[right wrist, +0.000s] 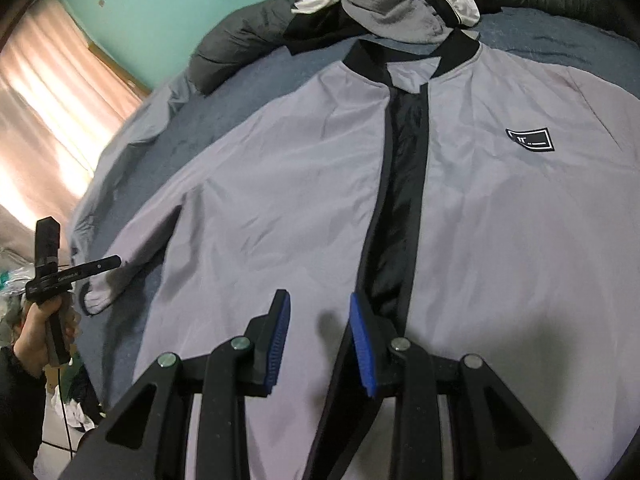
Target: Fold clothes
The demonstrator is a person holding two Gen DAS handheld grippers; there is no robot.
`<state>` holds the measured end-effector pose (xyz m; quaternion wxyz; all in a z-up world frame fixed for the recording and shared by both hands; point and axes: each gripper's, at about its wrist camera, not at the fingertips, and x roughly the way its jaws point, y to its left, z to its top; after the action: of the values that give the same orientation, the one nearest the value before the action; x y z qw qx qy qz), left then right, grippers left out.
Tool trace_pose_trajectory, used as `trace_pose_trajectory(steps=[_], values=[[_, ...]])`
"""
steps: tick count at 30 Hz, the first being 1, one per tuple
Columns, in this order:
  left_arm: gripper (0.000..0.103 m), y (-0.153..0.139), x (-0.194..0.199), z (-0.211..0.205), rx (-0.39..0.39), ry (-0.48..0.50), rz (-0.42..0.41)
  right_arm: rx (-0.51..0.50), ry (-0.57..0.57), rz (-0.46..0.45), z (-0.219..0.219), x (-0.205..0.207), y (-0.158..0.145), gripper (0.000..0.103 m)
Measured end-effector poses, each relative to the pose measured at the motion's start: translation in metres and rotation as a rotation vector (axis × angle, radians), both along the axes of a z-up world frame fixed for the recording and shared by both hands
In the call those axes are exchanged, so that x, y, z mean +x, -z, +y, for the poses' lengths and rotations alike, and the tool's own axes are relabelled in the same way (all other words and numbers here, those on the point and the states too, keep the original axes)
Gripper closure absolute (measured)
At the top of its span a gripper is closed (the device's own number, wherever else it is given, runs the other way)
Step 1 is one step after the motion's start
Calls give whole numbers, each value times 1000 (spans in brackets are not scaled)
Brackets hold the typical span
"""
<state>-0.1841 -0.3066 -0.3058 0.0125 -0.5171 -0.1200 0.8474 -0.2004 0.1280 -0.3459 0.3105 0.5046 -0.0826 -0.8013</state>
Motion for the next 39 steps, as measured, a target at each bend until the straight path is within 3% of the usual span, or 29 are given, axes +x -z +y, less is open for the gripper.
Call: trace_pose_trajectory(steps=[8, 13, 16, 18, 25, 30, 33, 36, 39], values=[[59, 24, -14, 16, 2, 14, -23, 14, 22, -96, -1, -16, 24, 72], [59, 31, -14, 15, 2, 18, -55, 31, -11, -87, -2, -10, 25, 72], [60, 38, -16, 21, -22, 31, -80, 35, -35, -76, -4, -7, 24, 95], [59, 38, -17, 22, -26, 26, -81, 1, -22, -84, 3, -8, 23, 101], [59, 39, -15, 26, -40, 26, -95, 4, 16, -77, 21, -9, 22, 102], [58, 31, -9, 24, -24, -3, -77, -42, 47, -95, 26, -13, 15, 99], [58, 19, -2, 25, -23, -17, -47, -63, 83, -48, 45, -14, -5, 88], [57, 5, 7, 32, -19, -37, 1, -66, 111, 13, 79, -15, -31, 71], [56, -3, 7, 47, -17, -29, 37, -25, 156, 74, 126, -15, -55, 69]])
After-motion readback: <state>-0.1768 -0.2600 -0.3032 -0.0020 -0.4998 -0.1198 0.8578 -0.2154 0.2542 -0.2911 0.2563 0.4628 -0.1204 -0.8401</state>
